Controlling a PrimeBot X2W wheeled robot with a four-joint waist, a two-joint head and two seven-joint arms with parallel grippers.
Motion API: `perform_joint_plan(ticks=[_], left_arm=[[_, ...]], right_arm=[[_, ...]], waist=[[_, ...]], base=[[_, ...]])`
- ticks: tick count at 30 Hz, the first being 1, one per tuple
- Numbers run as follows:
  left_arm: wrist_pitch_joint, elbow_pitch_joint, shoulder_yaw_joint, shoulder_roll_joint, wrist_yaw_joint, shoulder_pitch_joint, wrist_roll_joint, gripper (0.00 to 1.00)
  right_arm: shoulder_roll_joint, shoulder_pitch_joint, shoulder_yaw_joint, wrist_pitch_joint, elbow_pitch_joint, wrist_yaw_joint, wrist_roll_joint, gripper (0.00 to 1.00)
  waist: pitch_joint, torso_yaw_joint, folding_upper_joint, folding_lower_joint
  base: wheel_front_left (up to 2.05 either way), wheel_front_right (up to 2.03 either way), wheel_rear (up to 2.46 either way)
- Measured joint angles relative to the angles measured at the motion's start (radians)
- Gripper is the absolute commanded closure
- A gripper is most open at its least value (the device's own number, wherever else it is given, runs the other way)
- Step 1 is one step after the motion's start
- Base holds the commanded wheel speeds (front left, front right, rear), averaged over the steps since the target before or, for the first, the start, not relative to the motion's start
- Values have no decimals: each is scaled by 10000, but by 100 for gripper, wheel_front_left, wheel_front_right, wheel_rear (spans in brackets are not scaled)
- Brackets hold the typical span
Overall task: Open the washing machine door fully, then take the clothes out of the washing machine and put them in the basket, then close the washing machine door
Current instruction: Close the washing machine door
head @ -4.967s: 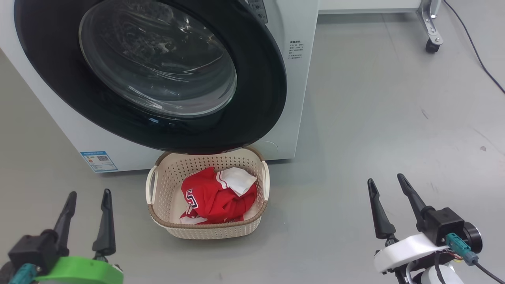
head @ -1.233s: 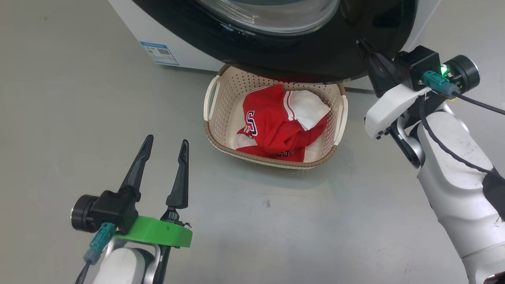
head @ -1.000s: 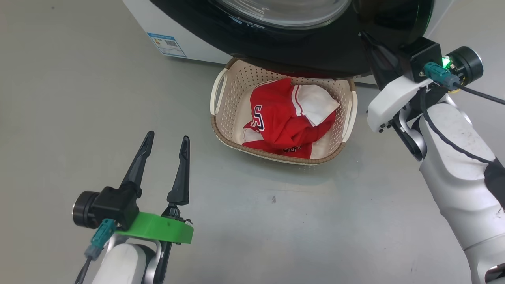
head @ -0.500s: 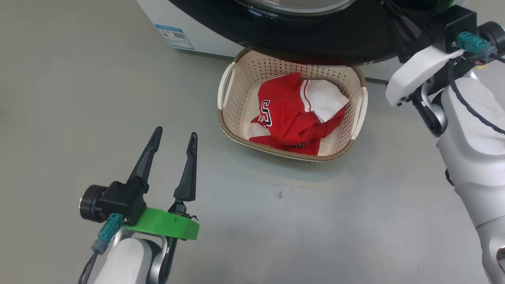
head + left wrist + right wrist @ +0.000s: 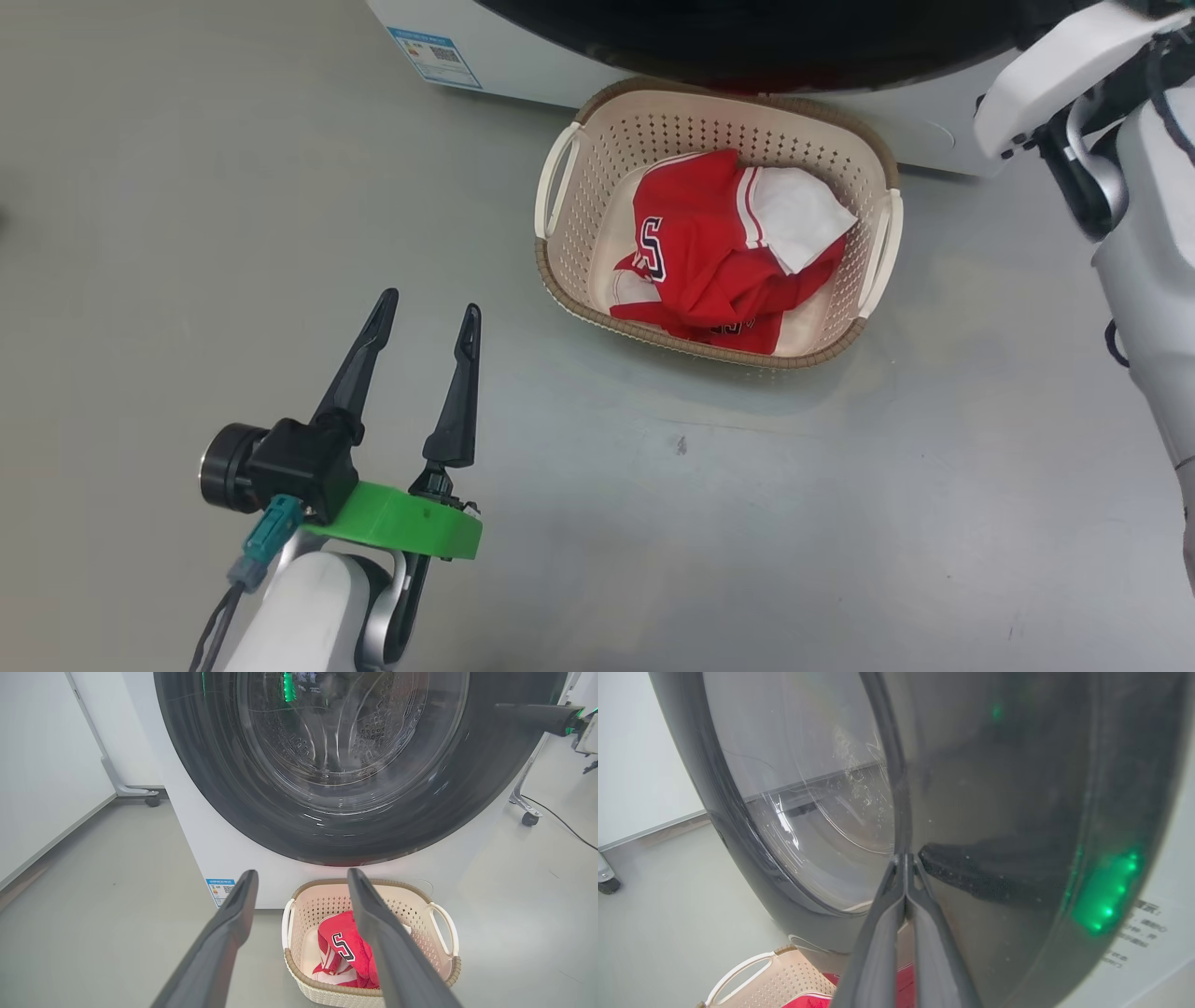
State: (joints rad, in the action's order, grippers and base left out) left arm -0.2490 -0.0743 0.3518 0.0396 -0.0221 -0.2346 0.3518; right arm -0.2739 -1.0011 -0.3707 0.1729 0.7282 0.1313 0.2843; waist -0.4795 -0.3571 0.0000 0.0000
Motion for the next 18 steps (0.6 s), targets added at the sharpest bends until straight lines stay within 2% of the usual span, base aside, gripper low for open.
perform_joint_plan(ticks=[6, 18], left_arm=[[-2, -23, 63, -25, 0, -158, 4, 0], [-31, -155, 100, -35, -8, -371, 111, 0]], right_arm=[[-194, -539, 192, 105, 364, 0, 46, 100], [-75, -775, 155, 422, 882, 42, 148, 100]], waist=[[-221, -95, 0, 0], [-287, -137, 0, 0]], base=[[0, 0, 0], [0, 0, 0]])
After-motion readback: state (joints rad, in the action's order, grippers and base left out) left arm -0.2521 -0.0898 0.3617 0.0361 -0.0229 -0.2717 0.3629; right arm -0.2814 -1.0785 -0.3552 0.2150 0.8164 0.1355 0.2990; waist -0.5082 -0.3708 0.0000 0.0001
